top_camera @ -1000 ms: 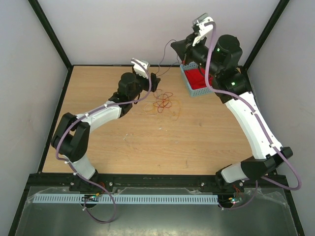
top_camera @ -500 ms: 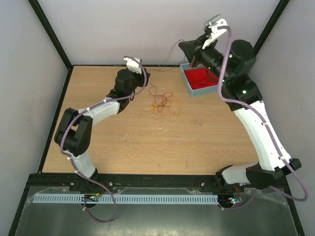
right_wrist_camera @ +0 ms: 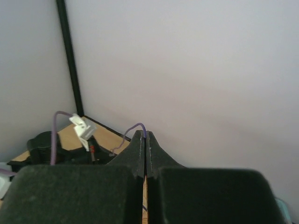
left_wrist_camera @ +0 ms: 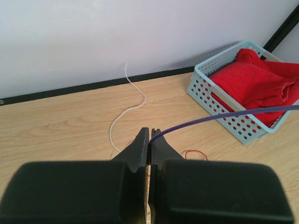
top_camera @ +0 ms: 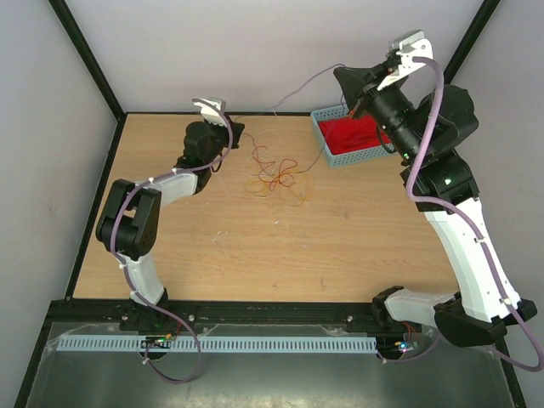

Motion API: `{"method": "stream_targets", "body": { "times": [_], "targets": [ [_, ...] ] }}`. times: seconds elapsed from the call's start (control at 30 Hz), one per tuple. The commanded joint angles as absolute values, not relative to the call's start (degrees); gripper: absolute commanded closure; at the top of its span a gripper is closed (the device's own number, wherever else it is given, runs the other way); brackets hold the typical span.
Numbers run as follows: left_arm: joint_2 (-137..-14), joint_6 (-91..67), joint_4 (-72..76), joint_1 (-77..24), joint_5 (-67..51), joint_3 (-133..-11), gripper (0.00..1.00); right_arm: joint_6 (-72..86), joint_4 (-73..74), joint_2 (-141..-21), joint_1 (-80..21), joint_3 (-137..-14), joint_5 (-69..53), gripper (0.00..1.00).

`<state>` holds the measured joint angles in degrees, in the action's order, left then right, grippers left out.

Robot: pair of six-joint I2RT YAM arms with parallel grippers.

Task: Zip-tie the wires
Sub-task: Untie the cable at the center of the board.

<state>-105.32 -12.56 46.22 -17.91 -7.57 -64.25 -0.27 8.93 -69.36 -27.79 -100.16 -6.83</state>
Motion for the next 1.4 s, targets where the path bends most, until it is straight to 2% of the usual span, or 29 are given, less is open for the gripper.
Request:
{"method": "stream_targets", "body": {
  "times": [0.0,0.27,0.47,0.57,0.7,0.8,0.87,1.0,1.2,1.37],
  "targets": [
    [-101.21,-12.58,48.91,-15.21,-10.34,-63.22,1.00,-2.41,9.24,-68.96,-27.83,-99.19,2.01,1.00],
    [-88.78,-1.06,35.51,-10.06,-9.37,-66.10,1.00,-5.67,10.36,-68.73,-27.24,-96.28,15.08,1.00],
    [-77.44,11.84,15.03,-9.83,-12.28,-68.33,1.00,-6.61,14.81,-68.71,-27.12,-91.85,17.98,1.00],
    [-71.56,15.64,-0.40,-10.39,-12.68,-69.46,1.00,-6.56,18.01,-68.26,-27.12,-88.63,16.97,1.00],
    [-63.11,18.96,-17.42,-12.51,-4.98,-69.19,1.00,-6.23,21.22,-67.02,-27.15,-82.25,16.27,1.00],
    [-56.15,18.26,-21.74,-13.68,2.88,-65.68,1.00,-4.76,21.86,-66.42,-28.53,-77.16,8.77,1.00],
    [-51.01,16.94,-22.61,-13.71,7.75,-62.67,1.00,-3.86,22.39,-66.88,-32.15,-75.43,5.24,1.00],
    [-43.58,13.66,-29.39,-13.72,15.58,-61.53,1.00,-2.22,23.91,-68.79,-41.40,-74.82,9.06,1.00],
    [-44.38,11.04,-46.97,-13.85,18.50,-65.14,1.00,-1.03,30.97,-70.60,-45.22,-73.69,19.62,1.00],
    [-52.13,8.48,-51.96,-15.67,16.69,-62.02,1.00,-0.38,36.70,-69.61,-45.26,-69.10,30.08,1.00]
  ]
}}
